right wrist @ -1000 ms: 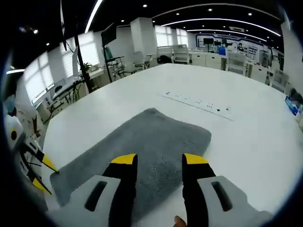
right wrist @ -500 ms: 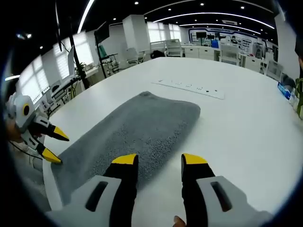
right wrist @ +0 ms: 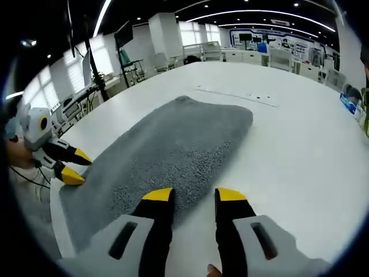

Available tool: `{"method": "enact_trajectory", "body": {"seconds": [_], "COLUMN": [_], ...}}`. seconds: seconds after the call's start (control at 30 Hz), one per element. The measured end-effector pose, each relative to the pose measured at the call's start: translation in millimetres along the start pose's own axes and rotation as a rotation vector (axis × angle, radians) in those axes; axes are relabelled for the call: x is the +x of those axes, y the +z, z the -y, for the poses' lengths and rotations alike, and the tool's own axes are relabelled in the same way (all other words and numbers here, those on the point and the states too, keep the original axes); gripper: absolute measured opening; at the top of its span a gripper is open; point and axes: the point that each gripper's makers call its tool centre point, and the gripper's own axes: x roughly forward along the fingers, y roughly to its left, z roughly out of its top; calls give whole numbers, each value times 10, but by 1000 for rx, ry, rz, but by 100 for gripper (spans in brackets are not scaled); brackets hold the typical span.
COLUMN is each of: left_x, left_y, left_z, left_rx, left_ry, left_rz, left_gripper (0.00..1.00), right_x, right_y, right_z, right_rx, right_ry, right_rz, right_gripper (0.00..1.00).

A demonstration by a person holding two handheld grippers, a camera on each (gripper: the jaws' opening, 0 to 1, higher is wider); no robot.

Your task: Fold the towel on the table until its edges align and the towel forms a compact rectangular stack.

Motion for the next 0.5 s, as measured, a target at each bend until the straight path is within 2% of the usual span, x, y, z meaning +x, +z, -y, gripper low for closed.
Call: {"method": "enact_trajectory", "body": {"seconds": [0.1,0.13,0.17,0.23,0.27,0.3,0.5], "left_x": [14,17,20,25,34,41,79], "left_y": [0,9,8,12,26,19,39], "left_z": [66,75,77,86,100,146,234], "left_rx": [11,22,21,24,32,9,18], "left_ry": [-12,-9,-10,-7,-10,-22,-15], "left_rz": [-7,-5,-3,3,8,6,16], "left_gripper": [25,24,24,22,20,19,19], "right_x": [4,1,4,12,17,9,-89], "right_y": [-17,-29,-36,-45,-36,-52,-114], "right_z": [-26,-2,-14,-5,15,31,91], "right_rx": [10,10,14,108,122,125,140], "right_ry": [6,-23,-22,-37,-39,-44,-58], "right_rz": [6,12,16,53,76,85,91], "right_gripper": [20,19,17,14,13,12,11]}}
